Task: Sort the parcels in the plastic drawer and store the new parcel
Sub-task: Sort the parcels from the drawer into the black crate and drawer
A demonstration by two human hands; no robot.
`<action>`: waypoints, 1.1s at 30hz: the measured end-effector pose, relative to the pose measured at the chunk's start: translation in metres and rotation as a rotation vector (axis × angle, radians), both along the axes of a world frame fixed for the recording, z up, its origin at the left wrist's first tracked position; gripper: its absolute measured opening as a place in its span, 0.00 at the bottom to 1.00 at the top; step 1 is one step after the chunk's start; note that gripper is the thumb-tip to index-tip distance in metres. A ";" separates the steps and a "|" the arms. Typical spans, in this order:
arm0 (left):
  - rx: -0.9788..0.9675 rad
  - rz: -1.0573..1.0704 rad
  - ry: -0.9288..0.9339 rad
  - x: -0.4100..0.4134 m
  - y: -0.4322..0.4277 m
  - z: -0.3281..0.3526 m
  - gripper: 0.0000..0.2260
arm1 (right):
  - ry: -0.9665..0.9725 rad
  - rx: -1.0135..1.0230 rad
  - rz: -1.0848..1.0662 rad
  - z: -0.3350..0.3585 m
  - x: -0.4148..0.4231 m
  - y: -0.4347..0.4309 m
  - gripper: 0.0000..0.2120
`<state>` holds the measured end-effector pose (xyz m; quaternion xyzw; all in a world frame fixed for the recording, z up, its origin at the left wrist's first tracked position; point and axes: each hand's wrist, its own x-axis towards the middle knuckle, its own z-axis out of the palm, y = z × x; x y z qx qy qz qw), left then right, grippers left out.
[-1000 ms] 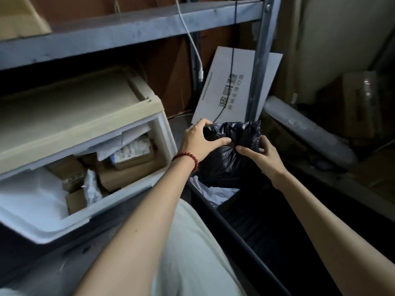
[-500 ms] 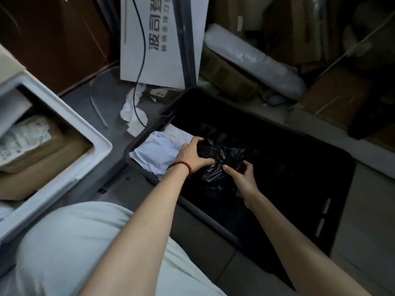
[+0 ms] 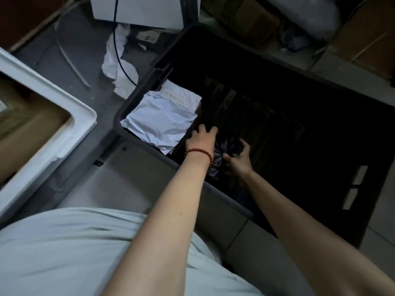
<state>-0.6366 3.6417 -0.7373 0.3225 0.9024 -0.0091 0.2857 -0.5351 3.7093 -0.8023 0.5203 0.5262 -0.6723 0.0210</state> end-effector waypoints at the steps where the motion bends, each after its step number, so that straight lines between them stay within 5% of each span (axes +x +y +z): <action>1: -0.018 -0.001 0.006 0.002 0.001 -0.002 0.25 | -0.012 0.009 -0.001 -0.001 -0.002 0.001 0.33; 7: -0.070 0.116 -0.080 0.001 -0.006 -0.011 0.26 | -0.198 0.324 0.109 0.000 -0.001 0.009 0.32; 19: -0.121 0.174 -0.291 0.005 -0.007 0.005 0.30 | -0.143 0.364 0.310 0.022 0.017 0.002 0.33; 26: 0.003 0.088 0.179 0.014 -0.027 0.048 0.16 | -0.243 0.954 0.658 0.064 0.005 0.000 0.24; 33: 0.135 0.293 0.250 -0.011 -0.084 0.124 0.15 | 0.027 1.086 0.759 0.135 -0.030 -0.032 0.22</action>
